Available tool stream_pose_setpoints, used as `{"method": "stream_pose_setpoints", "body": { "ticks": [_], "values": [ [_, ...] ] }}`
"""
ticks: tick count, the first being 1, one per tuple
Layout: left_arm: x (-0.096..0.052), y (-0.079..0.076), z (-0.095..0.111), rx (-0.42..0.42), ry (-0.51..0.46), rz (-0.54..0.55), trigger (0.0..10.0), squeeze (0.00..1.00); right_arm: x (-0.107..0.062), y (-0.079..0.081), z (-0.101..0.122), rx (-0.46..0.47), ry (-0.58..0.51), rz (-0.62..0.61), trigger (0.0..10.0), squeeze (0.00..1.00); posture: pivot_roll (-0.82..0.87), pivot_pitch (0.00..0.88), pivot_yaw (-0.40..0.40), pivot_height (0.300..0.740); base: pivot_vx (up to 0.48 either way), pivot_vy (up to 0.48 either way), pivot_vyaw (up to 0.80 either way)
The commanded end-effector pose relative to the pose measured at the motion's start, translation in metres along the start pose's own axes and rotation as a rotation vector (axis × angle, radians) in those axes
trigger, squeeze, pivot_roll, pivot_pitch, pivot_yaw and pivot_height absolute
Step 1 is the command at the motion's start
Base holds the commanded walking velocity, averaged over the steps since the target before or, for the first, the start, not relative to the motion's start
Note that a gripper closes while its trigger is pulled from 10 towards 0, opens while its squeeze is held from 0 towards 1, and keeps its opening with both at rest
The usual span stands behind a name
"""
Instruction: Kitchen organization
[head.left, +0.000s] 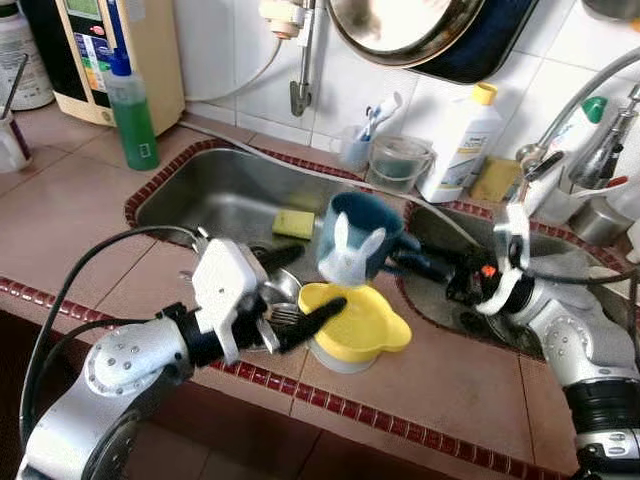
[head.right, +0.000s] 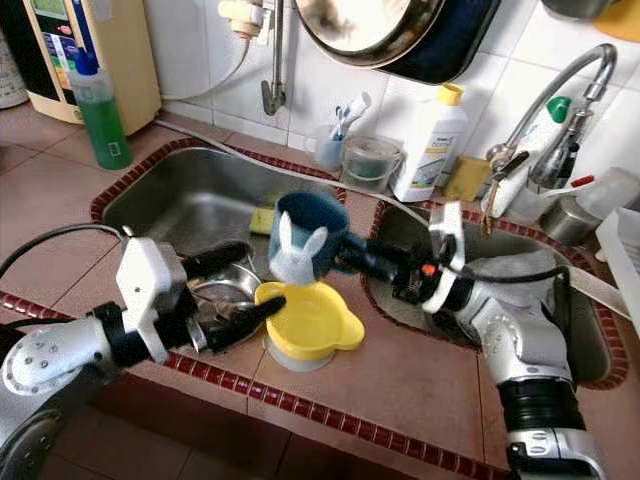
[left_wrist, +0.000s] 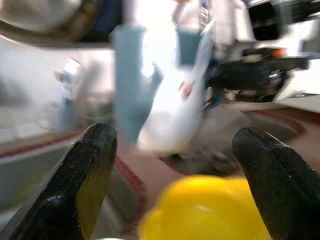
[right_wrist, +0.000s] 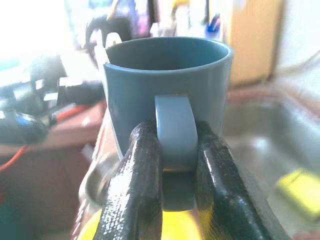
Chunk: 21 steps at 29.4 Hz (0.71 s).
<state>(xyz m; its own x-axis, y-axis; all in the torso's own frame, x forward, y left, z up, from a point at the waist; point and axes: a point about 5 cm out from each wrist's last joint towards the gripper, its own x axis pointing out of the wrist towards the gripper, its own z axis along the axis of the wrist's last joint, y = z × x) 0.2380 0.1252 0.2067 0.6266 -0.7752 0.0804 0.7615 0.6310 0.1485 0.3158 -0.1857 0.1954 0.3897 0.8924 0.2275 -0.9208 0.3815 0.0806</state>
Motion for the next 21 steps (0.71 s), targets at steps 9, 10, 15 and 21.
{"method": "stream_pose_setpoints", "body": {
  "ticks": [9,10,15,21],
  "values": [
    [0.019,0.055,-0.013,0.111,0.034,0.375,10.0,0.00,0.018,-0.017,0.026,-0.147,-0.226,-0.402,10.0,0.00,0.18,0.000,-0.119,0.740,0.000,0.000,0.00],
    [0.020,0.056,-0.012,0.112,0.025,0.386,10.0,0.00,0.019,-0.018,0.027,-0.160,-0.238,-0.435,10.0,0.00,0.18,0.000,-0.116,0.740,0.000,0.000,0.00],
    [0.029,0.067,-0.012,0.105,-0.017,0.444,10.0,0.00,0.022,-0.023,0.025,-0.210,-0.260,-0.650,10.0,0.00,0.18,0.000,-0.114,0.740,0.000,0.000,0.00],
    [0.038,0.081,-0.011,0.050,-0.061,0.492,10.0,0.00,0.027,-0.025,0.014,-0.310,-0.203,-0.859,10.0,0.00,0.17,0.000,-0.108,0.740,0.000,0.000,0.00]
  ]
}}
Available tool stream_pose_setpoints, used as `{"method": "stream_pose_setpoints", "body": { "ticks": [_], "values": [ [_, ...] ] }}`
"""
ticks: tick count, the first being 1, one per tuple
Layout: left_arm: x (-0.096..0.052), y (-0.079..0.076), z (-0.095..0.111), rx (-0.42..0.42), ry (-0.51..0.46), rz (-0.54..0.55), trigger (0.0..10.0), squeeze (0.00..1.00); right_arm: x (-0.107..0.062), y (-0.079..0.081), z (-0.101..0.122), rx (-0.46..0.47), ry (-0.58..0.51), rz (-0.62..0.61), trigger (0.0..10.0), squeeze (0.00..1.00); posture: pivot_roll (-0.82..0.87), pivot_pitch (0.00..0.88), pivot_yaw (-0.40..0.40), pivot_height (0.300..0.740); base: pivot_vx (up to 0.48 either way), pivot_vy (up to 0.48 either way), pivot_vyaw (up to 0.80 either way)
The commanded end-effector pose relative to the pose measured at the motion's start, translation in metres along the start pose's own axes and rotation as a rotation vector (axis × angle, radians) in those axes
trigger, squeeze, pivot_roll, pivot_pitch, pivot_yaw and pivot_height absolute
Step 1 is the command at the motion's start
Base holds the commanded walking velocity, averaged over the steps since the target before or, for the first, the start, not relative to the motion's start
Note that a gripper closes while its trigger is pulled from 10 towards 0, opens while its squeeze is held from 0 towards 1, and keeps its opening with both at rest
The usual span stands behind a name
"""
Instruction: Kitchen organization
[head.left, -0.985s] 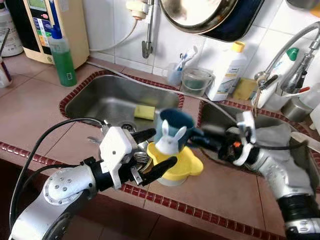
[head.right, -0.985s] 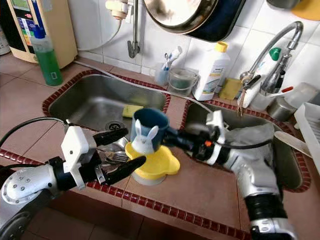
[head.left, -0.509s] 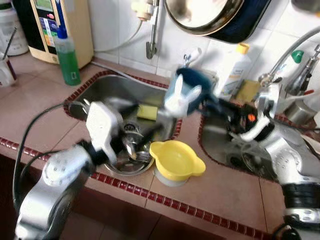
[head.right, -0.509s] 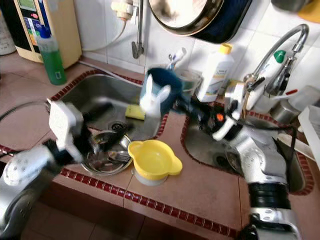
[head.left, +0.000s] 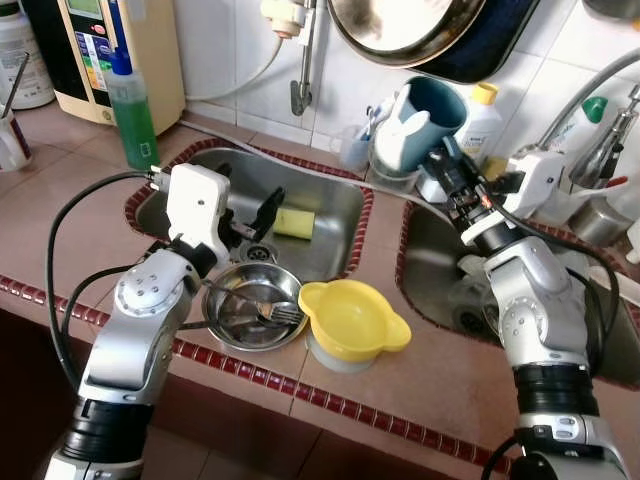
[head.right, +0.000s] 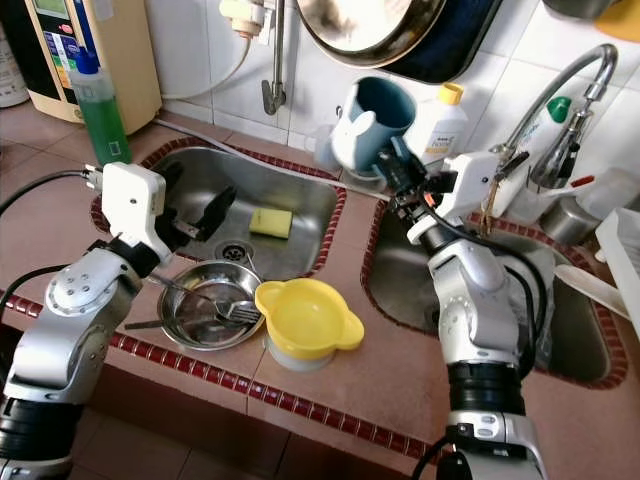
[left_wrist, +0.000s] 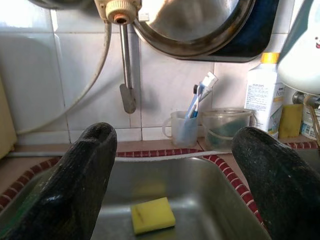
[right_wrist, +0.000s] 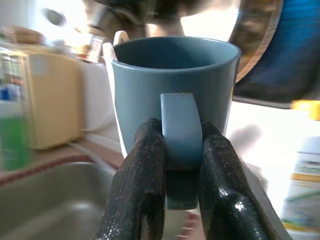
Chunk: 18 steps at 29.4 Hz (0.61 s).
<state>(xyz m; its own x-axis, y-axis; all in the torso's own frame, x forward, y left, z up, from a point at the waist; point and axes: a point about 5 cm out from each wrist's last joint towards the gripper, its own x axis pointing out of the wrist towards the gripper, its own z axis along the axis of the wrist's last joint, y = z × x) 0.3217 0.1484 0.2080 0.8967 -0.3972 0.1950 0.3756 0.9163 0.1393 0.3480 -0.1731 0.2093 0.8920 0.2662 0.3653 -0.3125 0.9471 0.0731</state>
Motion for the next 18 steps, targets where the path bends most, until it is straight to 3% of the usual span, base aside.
{"method": "stream_pose_setpoints", "body": {
  "ticks": [1,4,6,9,18],
  "values": [
    [0.007,0.003,0.002,-0.051,-0.015,0.027,10.0,0.00,0.002,0.003,0.001,-0.090,-0.008,-0.057,10.0,0.00,0.17,0.000,-0.102,0.740,0.000,0.000,0.00],
    [0.011,0.007,0.001,-0.103,-0.010,0.050,10.0,0.00,0.002,0.008,-0.001,-0.125,-0.018,-0.094,10.0,0.00,0.16,0.000,-0.098,0.740,0.000,0.000,0.00],
    [0.013,0.011,-0.004,-0.081,0.018,0.079,10.0,0.00,0.001,0.012,-0.006,-0.109,-0.001,-0.144,10.0,0.00,0.16,0.000,-0.095,0.740,0.000,0.000,0.00],
    [0.013,0.013,-0.013,-0.026,0.056,0.100,10.0,0.00,-0.001,0.022,-0.020,-0.108,0.051,-0.178,10.0,0.00,0.16,0.000,-0.093,0.740,0.000,0.460,0.00],
    [0.013,0.007,-0.017,-0.032,0.053,0.082,10.0,0.00,-0.003,0.039,-0.025,-0.125,0.039,-0.181,10.0,0.00,0.16,0.000,-0.098,0.740,0.000,0.476,0.00]
  ]
}}
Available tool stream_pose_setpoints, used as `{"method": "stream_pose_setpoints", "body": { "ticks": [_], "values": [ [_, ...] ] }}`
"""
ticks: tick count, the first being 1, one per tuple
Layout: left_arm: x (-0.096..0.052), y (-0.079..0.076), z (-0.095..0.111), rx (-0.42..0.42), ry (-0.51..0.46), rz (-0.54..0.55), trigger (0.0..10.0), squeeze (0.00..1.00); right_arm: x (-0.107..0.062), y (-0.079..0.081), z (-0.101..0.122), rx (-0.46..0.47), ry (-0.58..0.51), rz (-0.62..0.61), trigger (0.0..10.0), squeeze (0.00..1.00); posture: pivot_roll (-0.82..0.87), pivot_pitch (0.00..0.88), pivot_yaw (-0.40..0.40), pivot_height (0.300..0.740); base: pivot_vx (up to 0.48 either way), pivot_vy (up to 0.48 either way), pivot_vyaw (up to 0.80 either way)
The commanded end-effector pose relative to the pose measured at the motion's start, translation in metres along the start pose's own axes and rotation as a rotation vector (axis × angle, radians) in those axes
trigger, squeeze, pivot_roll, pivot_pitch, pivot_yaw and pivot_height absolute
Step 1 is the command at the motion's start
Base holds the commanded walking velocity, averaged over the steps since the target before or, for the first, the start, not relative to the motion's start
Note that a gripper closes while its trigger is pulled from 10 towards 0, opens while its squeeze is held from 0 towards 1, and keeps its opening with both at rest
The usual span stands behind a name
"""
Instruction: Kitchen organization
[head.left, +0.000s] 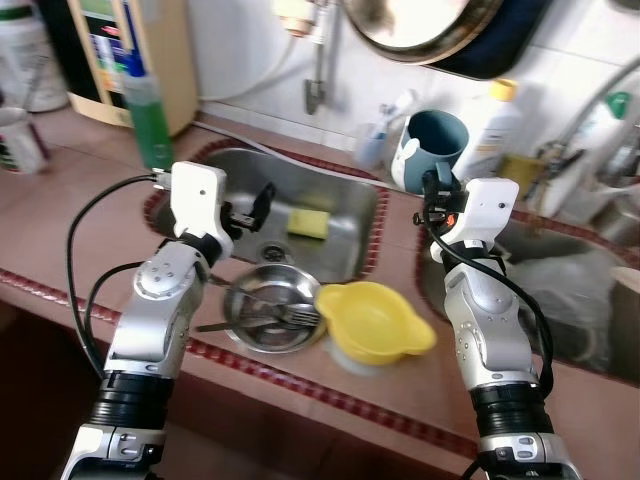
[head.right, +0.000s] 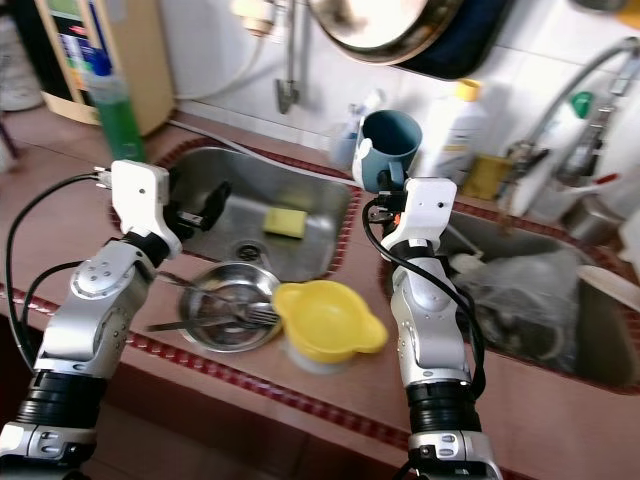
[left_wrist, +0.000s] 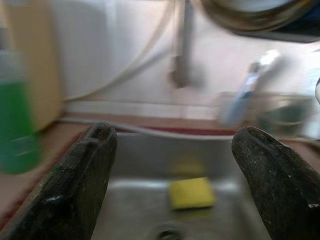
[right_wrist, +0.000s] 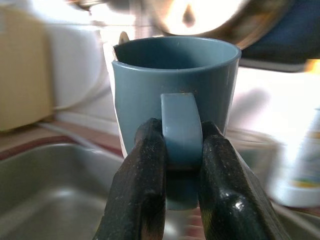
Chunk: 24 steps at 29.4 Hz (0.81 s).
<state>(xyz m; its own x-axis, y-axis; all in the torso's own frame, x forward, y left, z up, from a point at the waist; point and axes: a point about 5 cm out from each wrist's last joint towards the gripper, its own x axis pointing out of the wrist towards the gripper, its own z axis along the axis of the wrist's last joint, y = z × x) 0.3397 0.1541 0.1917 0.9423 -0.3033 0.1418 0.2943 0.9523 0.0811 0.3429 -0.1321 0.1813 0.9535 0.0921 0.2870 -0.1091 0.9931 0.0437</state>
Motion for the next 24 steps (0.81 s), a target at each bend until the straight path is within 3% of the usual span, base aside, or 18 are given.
{"method": "stream_pose_setpoints", "body": {
  "ticks": [1,8,11,15,24],
  "values": [
    [0.002,-0.003,0.003,0.011,-0.012,-0.015,10.0,0.00,0.001,0.000,0.007,-0.026,-0.035,0.005,10.0,0.00,0.16,0.000,-0.098,0.740,0.000,0.476,0.00],
    [0.003,-0.006,0.003,0.017,-0.022,-0.030,10.0,0.00,0.000,-0.001,0.006,-0.045,-0.031,0.002,10.0,0.00,0.16,0.000,-0.105,0.740,0.000,0.466,0.00],
    [0.001,-0.011,0.006,0.055,-0.051,-0.060,10.0,0.00,0.000,-0.001,0.006,-0.048,-0.031,0.002,10.0,0.00,0.16,0.000,-0.108,0.740,0.000,0.000,0.00],
    [-0.001,-0.019,0.007,0.042,-0.081,-0.101,10.0,0.00,-0.002,0.001,0.003,-0.048,-0.022,0.005,10.0,0.00,0.17,0.000,-0.111,0.740,0.000,0.000,0.00],
    [-0.004,-0.020,0.005,0.058,-0.069,-0.135,10.0,0.00,-0.002,0.000,0.001,-0.052,-0.016,0.001,10.0,0.00,0.17,0.000,-0.111,0.740,0.000,0.000,0.00]
  ]
}}
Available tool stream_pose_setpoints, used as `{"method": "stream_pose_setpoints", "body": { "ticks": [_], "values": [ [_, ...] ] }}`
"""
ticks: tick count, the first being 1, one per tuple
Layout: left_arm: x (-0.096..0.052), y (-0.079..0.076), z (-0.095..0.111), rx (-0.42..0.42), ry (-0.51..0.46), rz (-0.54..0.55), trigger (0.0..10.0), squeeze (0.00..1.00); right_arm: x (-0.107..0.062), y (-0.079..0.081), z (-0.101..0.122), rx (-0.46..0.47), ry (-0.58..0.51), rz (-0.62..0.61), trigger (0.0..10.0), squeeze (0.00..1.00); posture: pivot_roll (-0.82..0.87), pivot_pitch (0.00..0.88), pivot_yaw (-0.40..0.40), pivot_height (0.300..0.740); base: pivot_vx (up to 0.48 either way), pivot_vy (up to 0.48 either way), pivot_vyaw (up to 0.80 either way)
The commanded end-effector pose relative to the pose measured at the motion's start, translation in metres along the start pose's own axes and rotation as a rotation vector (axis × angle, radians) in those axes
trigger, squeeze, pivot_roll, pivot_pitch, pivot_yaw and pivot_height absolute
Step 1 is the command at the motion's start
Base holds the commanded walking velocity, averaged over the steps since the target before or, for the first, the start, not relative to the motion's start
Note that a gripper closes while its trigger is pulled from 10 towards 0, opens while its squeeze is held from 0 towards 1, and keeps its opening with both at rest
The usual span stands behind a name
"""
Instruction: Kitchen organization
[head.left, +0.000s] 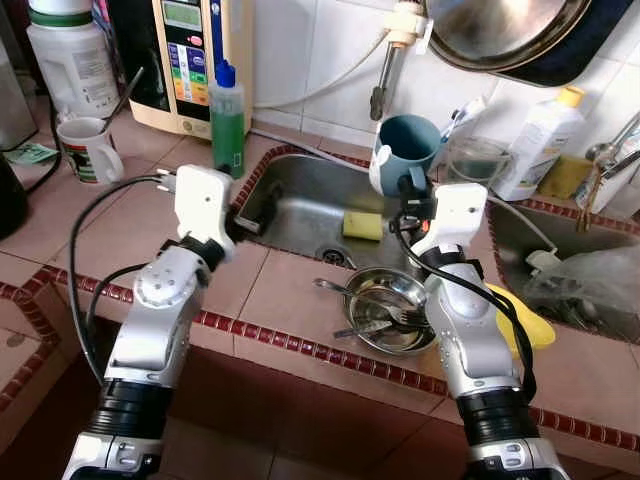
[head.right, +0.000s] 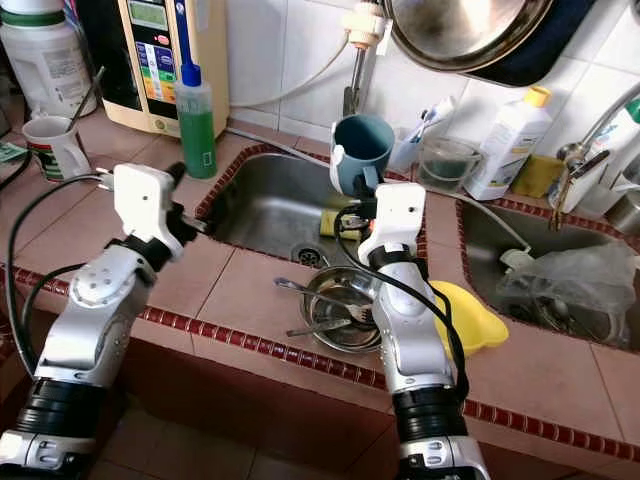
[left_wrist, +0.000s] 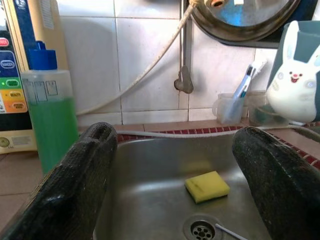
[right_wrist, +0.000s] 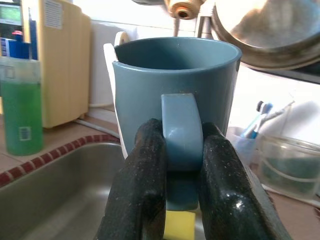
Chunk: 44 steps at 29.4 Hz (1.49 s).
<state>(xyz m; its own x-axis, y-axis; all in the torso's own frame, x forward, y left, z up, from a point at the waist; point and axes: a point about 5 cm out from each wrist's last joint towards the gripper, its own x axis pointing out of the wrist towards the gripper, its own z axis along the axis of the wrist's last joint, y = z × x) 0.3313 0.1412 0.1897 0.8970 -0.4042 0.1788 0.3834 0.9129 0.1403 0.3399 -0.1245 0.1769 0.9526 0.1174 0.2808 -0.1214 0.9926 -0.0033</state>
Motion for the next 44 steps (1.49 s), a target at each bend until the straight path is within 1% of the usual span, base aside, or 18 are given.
{"method": "stream_pose_setpoints", "body": {
  "ticks": [1,4,6,7,9,11,13,15,16,17,21,27,44],
  "values": [
    [0.001,-0.005,0.005,0.017,-0.019,-0.032,10.0,0.00,0.001,-0.009,0.005,-0.010,-0.021,-0.026,10.0,0.00,0.17,0.000,-0.111,0.740,0.000,0.000,0.00],
    [0.000,-0.006,0.005,0.018,-0.020,-0.059,10.0,0.00,0.002,-0.011,0.003,-0.005,-0.013,-0.036,10.0,0.00,0.18,0.000,-0.111,0.740,0.000,0.000,0.00],
    [-0.003,-0.012,0.007,0.024,-0.027,-0.106,10.0,0.00,0.003,-0.020,0.002,-0.004,-0.002,-0.066,10.0,0.00,0.18,0.000,-0.111,0.740,0.000,0.000,0.00],
    [-0.003,-0.013,0.007,0.025,-0.029,-0.113,10.0,0.00,0.003,-0.021,0.002,-0.003,-0.001,-0.069,10.0,0.00,0.18,0.000,-0.111,0.740,0.000,0.000,0.00],
    [-0.004,-0.019,0.006,0.038,-0.019,-0.149,10.0,0.00,0.004,-0.029,0.002,-0.028,0.011,-0.077,10.0,0.00,0.18,0.000,-0.111,0.740,0.000,0.000,0.00],
    [-0.005,-0.023,0.006,0.044,-0.017,-0.178,10.0,0.00,0.004,-0.035,0.000,-0.032,0.024,-0.092,10.0,0.00,0.17,0.000,-0.111,0.740,0.000,0.000,0.00],
    [-0.005,-0.029,0.005,0.046,-0.013,-0.210,10.0,0.00,0.005,-0.044,-0.002,-0.023,0.045,-0.118,10.0,0.00,0.17,0.000,-0.111,0.740,0.000,0.000,0.00],
    [-0.005,-0.034,0.005,0.045,-0.014,-0.232,10.0,0.00,0.005,-0.054,-0.002,-0.036,0.051,-0.136,10.0,0.00,0.17,0.000,-0.108,0.740,0.000,0.000,0.00],
    [-0.005,-0.034,0.005,0.045,-0.014,-0.232,10.0,0.00,0.005,-0.054,-0.002,-0.036,0.051,-0.136,10.0,0.00,0.17,0.000,-0.108,0.740,0.000,0.000,0.00],
    [-0.005,-0.037,0.005,0.036,-0.011,-0.252,10.0,0.00,0.005,-0.059,-0.002,-0.040,0.057,-0.150,10.0,0.00,0.17,0.000,-0.105,0.740,0.000,0.000,0.00],
    [-0.004,-0.040,0.007,0.027,-0.018,-0.278,10.0,0.00,0.006,-0.065,0.000,-0.050,0.050,-0.167,10.0,0.00,0.17,0.000,-0.102,0.740,0.000,0.000,0.00],
    [-0.003,-0.041,0.009,0.018,-0.026,-0.285,10.0,0.00,0.005,-0.068,0.001,-0.053,0.046,-0.175,10.0,0.00,0.16,0.000,-0.098,0.740,0.000,0.000,0.00],
    [-0.002,-0.040,0.012,0.000,-0.036,-0.284,10.0,0.00,0.006,-0.071,0.003,-0.067,0.039,-0.169,10.0,0.00,0.16,0.000,-0.103,0.740,0.293,0.000,0.00]
  ]
}}
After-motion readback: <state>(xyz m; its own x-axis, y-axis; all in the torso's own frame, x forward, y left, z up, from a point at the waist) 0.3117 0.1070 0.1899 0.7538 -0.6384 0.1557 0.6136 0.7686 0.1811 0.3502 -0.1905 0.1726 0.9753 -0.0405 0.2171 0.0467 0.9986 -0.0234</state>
